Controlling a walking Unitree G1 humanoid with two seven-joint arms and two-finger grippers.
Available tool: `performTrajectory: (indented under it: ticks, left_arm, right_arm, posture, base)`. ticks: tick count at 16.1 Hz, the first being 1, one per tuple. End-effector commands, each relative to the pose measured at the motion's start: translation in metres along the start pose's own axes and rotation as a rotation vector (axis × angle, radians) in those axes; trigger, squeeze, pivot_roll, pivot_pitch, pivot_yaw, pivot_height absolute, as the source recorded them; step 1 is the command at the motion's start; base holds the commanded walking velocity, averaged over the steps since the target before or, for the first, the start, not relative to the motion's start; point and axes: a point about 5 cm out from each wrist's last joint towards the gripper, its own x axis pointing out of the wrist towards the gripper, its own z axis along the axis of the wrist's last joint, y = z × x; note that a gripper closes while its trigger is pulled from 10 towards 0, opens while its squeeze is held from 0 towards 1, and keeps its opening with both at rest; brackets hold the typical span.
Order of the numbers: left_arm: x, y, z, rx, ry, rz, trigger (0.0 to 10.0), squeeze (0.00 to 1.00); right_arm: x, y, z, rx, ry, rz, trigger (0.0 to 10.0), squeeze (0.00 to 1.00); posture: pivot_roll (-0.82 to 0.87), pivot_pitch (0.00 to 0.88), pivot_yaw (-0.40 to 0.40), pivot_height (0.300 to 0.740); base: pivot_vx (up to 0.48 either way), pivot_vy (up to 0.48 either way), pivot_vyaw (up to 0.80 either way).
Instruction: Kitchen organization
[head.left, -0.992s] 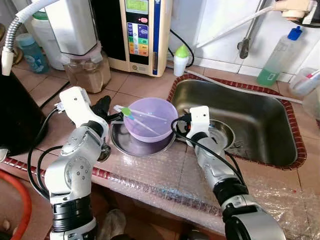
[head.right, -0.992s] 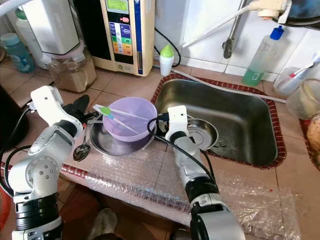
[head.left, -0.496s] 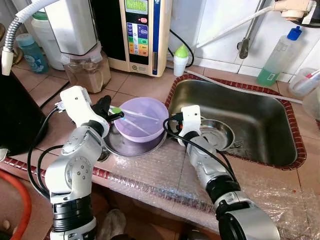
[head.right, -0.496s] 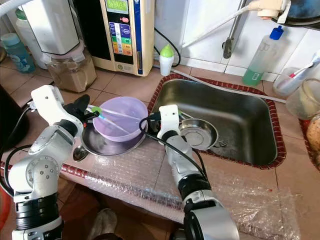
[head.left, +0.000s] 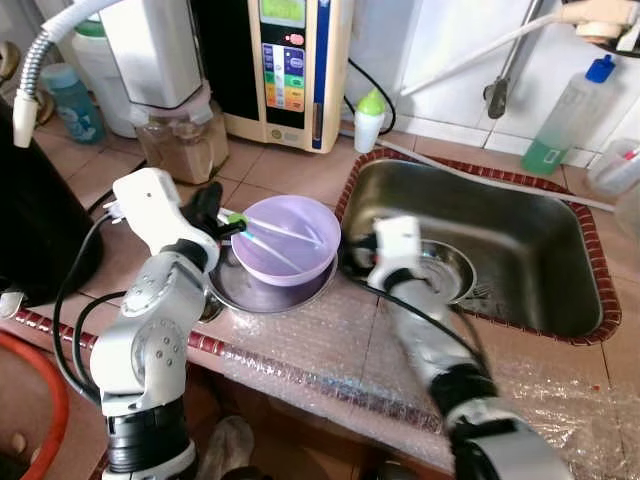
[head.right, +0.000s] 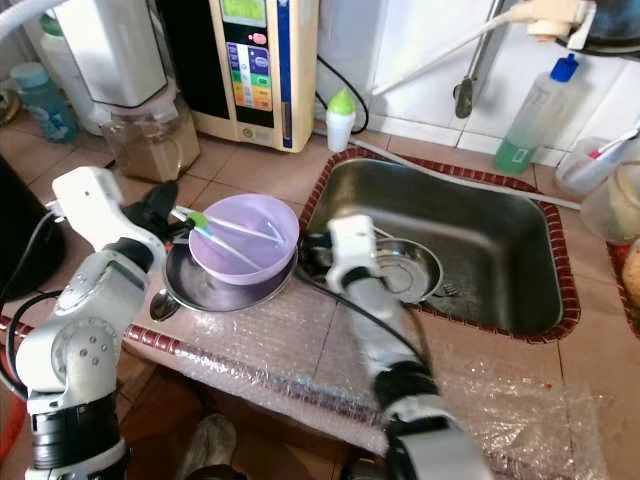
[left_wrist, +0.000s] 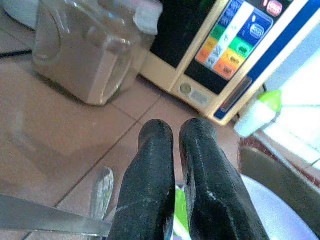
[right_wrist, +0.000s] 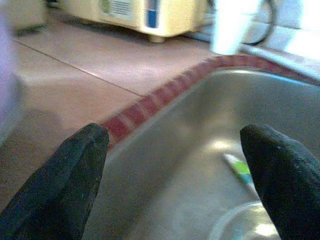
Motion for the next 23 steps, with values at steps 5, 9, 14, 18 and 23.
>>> performTrajectory:
  ticks: [5, 9, 14, 18, 23]
  left_arm:
    - [-0.017, -0.006, 0.012, 0.092, -0.162, -0.094, 10.0, 1.00]
    - [-0.030, -0.009, -0.001, 0.257, -0.157, -0.172, 10.0, 1.00]
    - [-0.047, 0.012, -0.016, 0.343, -0.150, -0.128, 10.0, 1.00]
    - [-0.043, 0.011, -0.020, 0.358, -0.149, -0.131, 10.0, 0.74]
    - [-0.039, 0.005, -0.021, 0.363, -0.163, -0.148, 10.0, 0.00]
  right_arm:
    - [-0.023, -0.026, 0.011, -0.043, -0.112, -0.064, 10.0, 0.00]
    - [-0.042, -0.027, 0.020, -0.064, -0.167, -0.071, 10.0, 0.00]
    - [-0.065, -0.032, 0.012, -0.071, -0.125, -0.100, 10.0, 0.00]
    - [-0.062, -0.033, 0.012, -0.061, -0.098, -0.103, 10.0, 0.00]
    - [-0.059, -0.036, 0.012, -0.040, -0.077, -0.115, 10.0, 0.00]
  posture:
    - [0.05, 0.000, 0.010, 0.740]
    - [0.05, 0.000, 0.014, 0.740]
    - [0.05, 0.000, 0.009, 0.740]
    - [0.04, 0.000, 0.002, 0.740]
    - [0.04, 0.000, 0.002, 0.740]
  base:
    - [0.000, 0.000, 0.00]
    - [0.000, 0.000, 0.00]
    - [0.000, 0.000, 0.00]
    - [0.000, 0.000, 0.00]
    - [0.000, -0.218, -0.71]
